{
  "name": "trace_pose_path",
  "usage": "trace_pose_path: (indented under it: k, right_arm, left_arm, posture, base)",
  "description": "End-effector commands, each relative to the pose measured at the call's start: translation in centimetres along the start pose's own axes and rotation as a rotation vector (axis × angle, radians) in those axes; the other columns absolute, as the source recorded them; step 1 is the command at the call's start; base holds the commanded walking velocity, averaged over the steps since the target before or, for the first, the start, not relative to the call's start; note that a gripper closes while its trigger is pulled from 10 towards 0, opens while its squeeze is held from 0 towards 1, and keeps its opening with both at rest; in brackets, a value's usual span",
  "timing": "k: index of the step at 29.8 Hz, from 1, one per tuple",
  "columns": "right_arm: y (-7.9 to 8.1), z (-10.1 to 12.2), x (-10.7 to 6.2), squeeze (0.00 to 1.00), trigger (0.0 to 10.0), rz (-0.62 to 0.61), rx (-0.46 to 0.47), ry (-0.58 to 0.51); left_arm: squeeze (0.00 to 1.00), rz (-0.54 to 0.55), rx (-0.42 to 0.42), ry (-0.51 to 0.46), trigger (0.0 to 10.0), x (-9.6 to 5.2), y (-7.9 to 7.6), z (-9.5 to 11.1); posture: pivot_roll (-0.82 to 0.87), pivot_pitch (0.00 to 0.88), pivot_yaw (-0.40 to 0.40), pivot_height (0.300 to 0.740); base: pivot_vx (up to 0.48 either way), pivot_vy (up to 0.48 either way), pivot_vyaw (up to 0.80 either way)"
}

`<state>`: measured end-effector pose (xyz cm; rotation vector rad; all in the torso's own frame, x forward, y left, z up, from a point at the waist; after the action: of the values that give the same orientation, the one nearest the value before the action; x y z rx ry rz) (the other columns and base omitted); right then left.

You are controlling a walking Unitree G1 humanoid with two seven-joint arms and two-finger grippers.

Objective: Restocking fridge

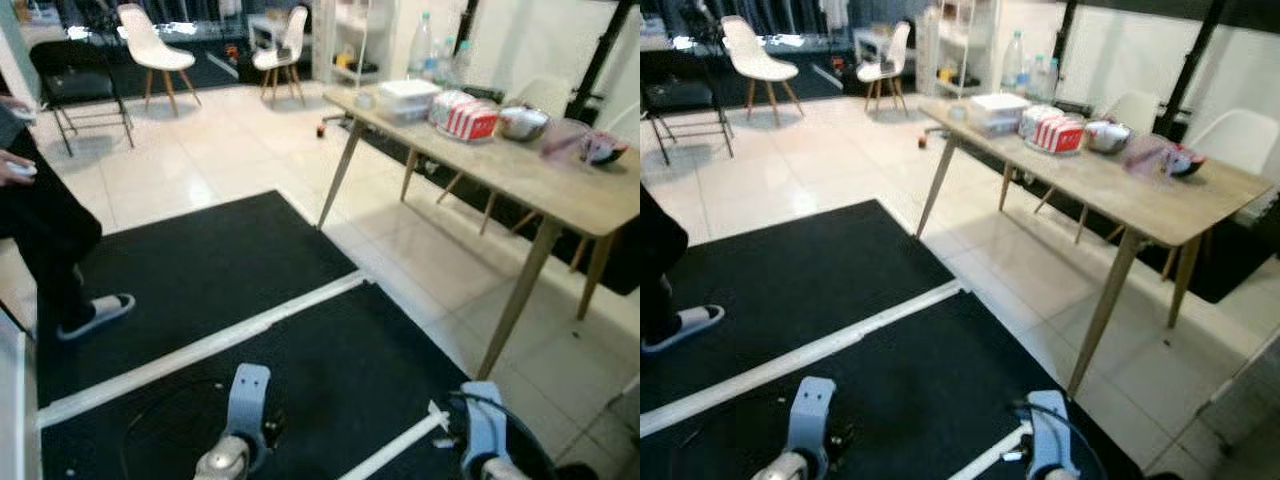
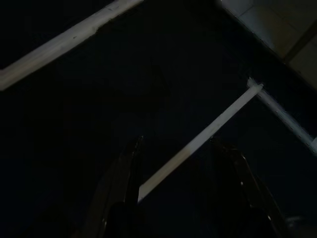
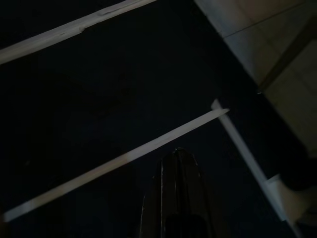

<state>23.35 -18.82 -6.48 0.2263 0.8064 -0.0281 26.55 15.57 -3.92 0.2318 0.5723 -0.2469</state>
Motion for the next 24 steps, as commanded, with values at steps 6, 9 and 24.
trace_pose_path:
  k: [6, 9, 24]
  right_arm:
    - [0.49, 0.12, 0.1, 0.0, 10.0, 0.009, 0.004, -0.014]
    - [0.46, 0.22, 0.11, 0.0, 10.0, 0.009, 0.004, -0.015]
    - [0.37, 0.58, 0.18, 0.0, 10.0, 0.007, 0.006, -0.013]
  left_arm:
    - [0.0, 0.013, -0.01, 0.022, 10.0, -0.12, 0.03, -0.49]
    - [0.0, 0.012, -0.011, 0.022, 10.0, -0.08, -0.02, -0.43]
    - [0.0, 0.019, -0.015, 0.024, 10.0, -0.04, 0.06, -0.37]
  posture:
    - [-0.02, 0.0, -0.055, 0.74]
    - [-0.02, 0.0, -0.054, 0.74]
    - [-0.03, 0.0, -0.06, 0.74]
  base:
    - [0.248, 0.0, 0.0]
    - [0.247, 0.0, 0.0]
    - [0.244, 0.0, -0.32]
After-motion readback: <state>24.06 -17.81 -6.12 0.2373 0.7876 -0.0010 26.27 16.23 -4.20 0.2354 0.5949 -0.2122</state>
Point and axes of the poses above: a point about 5 cm out from each wrist's last joint towards the gripper, its own x axis pointing out of the wrist towards the gripper, its own z axis along the axis of the wrist's last joint, y = z × x, the point moved 1 cm from there along x, pointing out of the wrist towards the gripper, and after that the axes turned 13 degrees about x, right-handed, at the moved point
